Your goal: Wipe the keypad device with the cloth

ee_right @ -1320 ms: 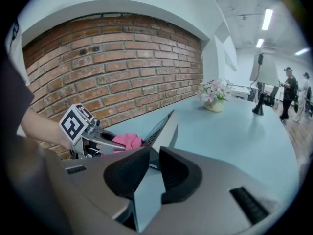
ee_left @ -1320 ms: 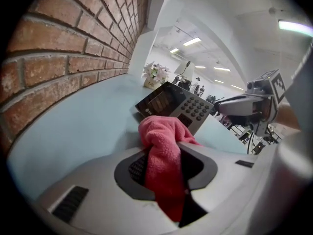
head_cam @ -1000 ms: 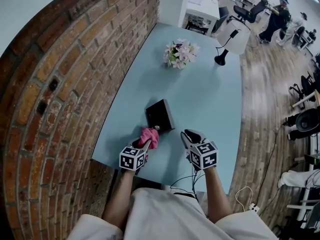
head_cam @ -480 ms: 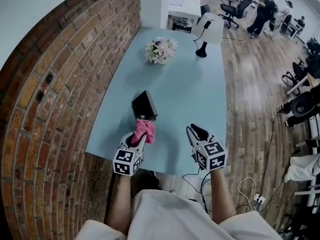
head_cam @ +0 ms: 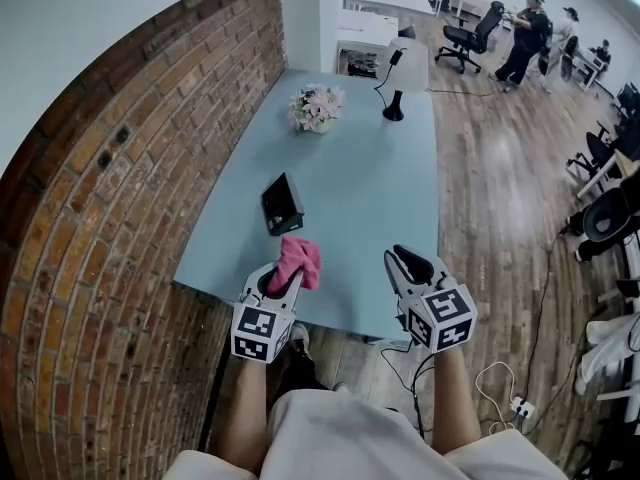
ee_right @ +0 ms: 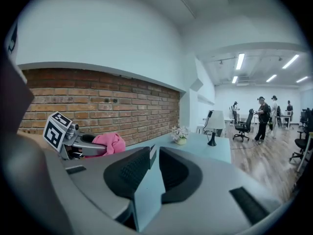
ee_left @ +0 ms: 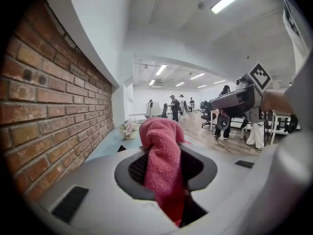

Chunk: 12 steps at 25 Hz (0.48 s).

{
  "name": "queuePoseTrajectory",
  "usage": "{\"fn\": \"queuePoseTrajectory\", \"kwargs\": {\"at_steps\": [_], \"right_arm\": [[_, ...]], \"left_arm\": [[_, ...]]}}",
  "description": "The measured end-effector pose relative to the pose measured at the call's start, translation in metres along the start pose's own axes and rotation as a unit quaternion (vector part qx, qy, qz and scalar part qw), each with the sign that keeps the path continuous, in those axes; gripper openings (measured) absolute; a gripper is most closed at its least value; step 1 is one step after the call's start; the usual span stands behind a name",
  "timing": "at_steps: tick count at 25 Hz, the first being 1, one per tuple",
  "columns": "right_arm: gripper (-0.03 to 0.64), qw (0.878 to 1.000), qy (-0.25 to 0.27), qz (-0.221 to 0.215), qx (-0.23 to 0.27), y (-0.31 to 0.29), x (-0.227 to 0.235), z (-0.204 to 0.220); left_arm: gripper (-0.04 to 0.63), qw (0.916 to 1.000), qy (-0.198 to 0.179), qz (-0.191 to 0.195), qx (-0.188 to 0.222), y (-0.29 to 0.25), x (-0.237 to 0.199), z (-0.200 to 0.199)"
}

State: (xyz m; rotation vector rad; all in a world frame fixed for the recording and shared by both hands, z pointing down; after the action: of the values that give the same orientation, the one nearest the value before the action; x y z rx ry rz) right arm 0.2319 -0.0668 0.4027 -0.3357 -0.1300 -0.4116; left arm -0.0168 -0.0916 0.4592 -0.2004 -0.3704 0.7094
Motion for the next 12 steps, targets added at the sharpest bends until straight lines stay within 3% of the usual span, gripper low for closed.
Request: {"fn": "queuePoseTrajectory", "kwargs": {"at_steps": [7, 12], "right_arm": [[0.083, 1.000, -0.008, 0.002, 0.025, 0.046, -0.008, -0.011], [0.083, 0.999, 0.011, -0.013, 0.045, 0.077, -0.027, -0.027]], "left_arm": [[0.141, 0.9997, -0.011, 0.007, 0.021, 0.038, 0.035, -0.040], [0.141, 0.9983, -0.025, -0.010, 0.051, 0.067, 0.049, -0.073]]}}
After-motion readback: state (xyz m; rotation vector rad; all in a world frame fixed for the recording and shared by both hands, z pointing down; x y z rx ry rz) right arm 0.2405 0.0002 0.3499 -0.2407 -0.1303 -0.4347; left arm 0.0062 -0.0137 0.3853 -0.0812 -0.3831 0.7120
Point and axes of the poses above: the fingertips, and each gripper's own axes: y backward along the fingers, x to its right, z out of its underside, the point moved 7 cm from there along y, backward along the fingers, and after that the axes turned 11 degrees about -y, right-handed, at the moved point
